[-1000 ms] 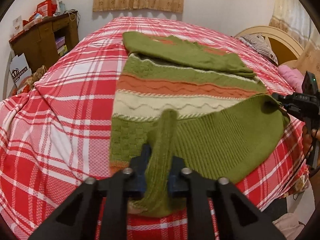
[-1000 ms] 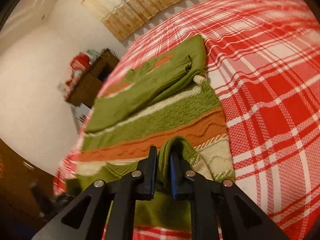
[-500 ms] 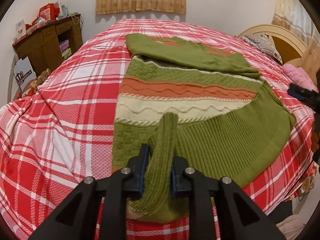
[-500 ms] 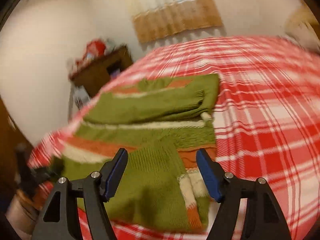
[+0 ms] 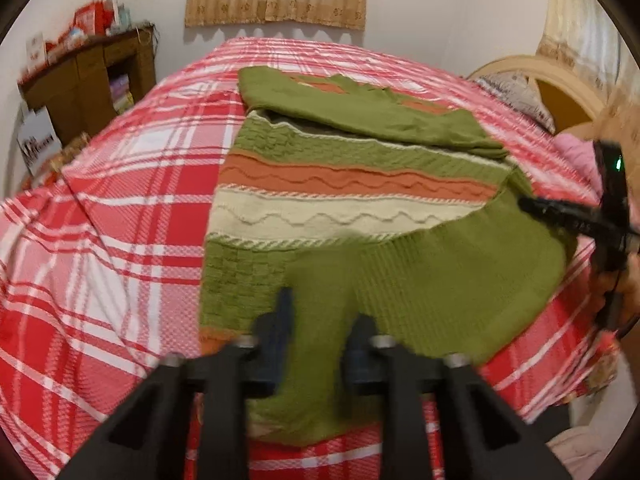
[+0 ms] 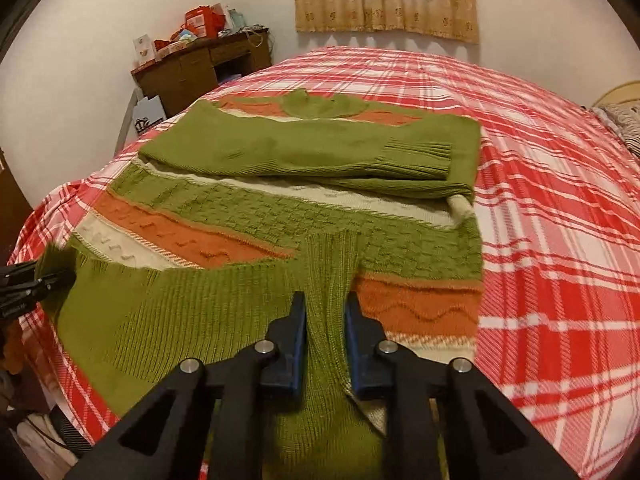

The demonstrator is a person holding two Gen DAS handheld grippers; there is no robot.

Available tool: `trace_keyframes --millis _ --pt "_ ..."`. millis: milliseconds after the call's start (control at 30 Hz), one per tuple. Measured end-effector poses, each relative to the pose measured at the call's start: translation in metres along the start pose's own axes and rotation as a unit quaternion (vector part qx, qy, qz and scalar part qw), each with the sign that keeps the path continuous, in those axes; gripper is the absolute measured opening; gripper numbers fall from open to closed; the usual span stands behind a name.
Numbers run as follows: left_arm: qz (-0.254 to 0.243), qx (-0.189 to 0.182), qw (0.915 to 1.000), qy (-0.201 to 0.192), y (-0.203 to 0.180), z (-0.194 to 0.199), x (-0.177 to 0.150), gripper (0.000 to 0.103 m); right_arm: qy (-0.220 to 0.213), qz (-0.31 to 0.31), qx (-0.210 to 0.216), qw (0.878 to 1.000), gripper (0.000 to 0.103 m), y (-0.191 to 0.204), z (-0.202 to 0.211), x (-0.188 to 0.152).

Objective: Fold small clothes
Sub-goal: 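Grasp the hem with the left tool while the right tool holds the hem, then lift the hem with both tools and fold it over toward the collar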

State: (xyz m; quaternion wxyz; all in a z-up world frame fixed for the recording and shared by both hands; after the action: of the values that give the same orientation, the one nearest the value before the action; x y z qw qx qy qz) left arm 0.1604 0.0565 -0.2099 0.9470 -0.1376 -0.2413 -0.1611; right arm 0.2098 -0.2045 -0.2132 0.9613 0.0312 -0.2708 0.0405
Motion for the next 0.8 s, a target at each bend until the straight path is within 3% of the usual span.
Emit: trace_keyframes --millis 67,233,467,800 --pt "0.008 -0.003 1.0 -0.002 0.002 0.002 0.001 0.011 -0.011 -0.002 -0.002 1.0 0.014 0.002 0.01 -0.002" --pt "0.02 -0.012 0.9994 -0.026 0.004 0.016 0.013 0.01 -0.06 -0.038 0.006 0.997 0.014 -0.003 0.043 0.008" --pt "0.012 0.007 0.9982 -0.058 0.001 0.032 0.058 0.01 -0.108 -0.059 -0.005 0.992 0.014 -0.009 0.076 0.033" --pt "0.042 0.031 0.9958 -0.075 0.011 0.024 0.129 0.01 -0.127 -0.099 -0.021 0.987 0.014 -0.031 0.081 0.064"
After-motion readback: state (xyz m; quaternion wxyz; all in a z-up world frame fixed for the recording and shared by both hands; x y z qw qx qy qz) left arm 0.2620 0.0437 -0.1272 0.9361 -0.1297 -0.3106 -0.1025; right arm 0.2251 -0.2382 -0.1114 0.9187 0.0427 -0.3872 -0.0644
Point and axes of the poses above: each gripper's, at about its wrist camera, not at the fingertips, and z roughly against the way its jaws point, y to its left, x to its top, the point moved 10 cm from there along -z, roughly the way its jaws point, and after that the axes turned 10 degrees about y, right-handed, at the moved point
